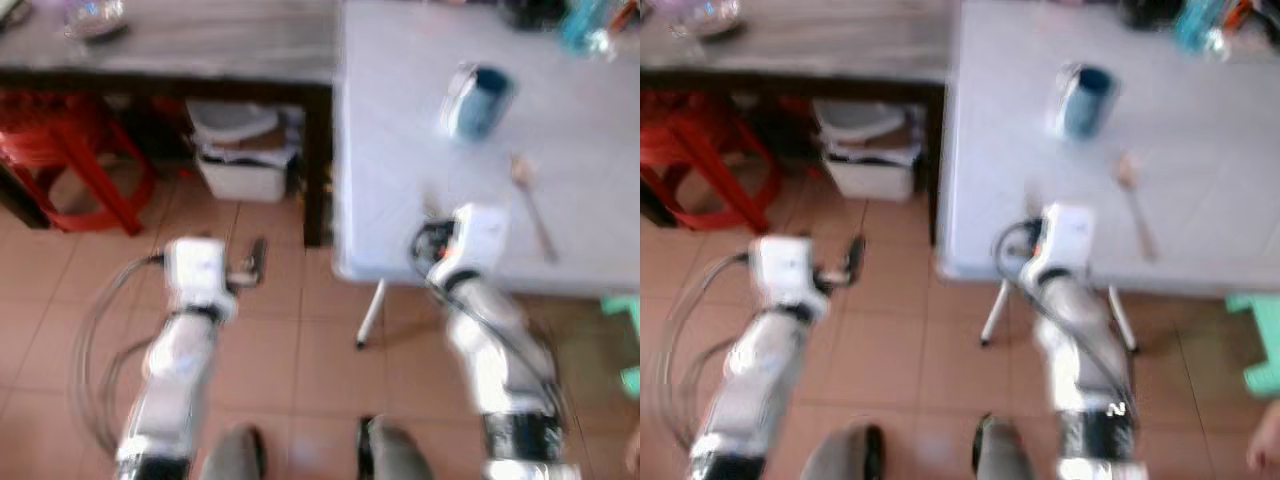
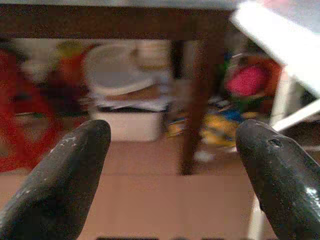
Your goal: Setting the table
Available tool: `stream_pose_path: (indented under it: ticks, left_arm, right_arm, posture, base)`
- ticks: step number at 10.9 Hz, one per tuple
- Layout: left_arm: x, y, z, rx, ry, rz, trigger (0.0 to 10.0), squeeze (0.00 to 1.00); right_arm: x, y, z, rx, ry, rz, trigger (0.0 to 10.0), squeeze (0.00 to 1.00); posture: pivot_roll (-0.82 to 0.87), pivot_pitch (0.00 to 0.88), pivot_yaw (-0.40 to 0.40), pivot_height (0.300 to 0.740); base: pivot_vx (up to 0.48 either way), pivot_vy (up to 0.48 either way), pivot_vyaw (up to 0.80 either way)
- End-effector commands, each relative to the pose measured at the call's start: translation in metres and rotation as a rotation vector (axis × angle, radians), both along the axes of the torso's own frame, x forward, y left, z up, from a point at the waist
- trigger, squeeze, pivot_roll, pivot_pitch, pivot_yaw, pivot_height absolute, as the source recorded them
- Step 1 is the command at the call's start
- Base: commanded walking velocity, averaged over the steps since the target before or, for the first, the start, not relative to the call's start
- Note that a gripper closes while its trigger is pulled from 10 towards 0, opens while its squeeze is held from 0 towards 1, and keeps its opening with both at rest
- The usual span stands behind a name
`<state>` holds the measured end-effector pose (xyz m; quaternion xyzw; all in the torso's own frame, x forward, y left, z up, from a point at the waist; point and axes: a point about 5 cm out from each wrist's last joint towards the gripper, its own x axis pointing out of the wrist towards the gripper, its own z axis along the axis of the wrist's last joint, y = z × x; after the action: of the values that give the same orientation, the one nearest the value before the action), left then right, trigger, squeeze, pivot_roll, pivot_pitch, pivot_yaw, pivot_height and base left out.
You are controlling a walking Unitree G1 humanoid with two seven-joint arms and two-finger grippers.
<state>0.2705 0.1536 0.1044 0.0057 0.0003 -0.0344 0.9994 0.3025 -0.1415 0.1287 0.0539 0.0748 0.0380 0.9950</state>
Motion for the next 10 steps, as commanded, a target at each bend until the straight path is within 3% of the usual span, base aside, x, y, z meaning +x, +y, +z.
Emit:
stream_pose_path:
  ticks: [1,4,6,10]
  left_arm:
    - [0.0006,-0.0065,0.0019,-0.006,-0.015,-0.010,10.0,0.00]
    - [0.0015,-0.0078,0.0022,0.021,-0.026,0.004,10.0,0.00]
    - [0.0023,-0.0088,0.0013,-0.017,-0.018,0.011,10.0,0.00]
    - [0.0038,-0.0069,0.0014,-0.019,-0.012,0.026,10.0,0.00]
  right_arm:
    - [-0.0009,-0.0057,-0.0010,-0.015,-0.008,-0.008,10.0,0.00]
    - [-0.0020,-0.0070,0.0022,-0.049,-0.051,-0.022,10.0,0.00]
    - [-0.0022,-0.0056,0.0028,-0.076,-0.077,-0.016,10.0,0.00]
    - [-0.0011,0.0012,0.0077,-0.117,-0.147,0.010,10.0,0.00]
  posture:
    - [-0.04,0.211,-0.001,0.740]
    - [-0.05,0.202,-0.004,0.740]
    - [-0.05,0.198,-0.005,0.740]
    - [-0.05,0.208,0.004,0.740]
  base:
    - [0.349,0.330,0.00]
    - [0.451,0.082,0.00]
    - [0.472,0.000,0.00]
    - [0.336,0.340,0.00]
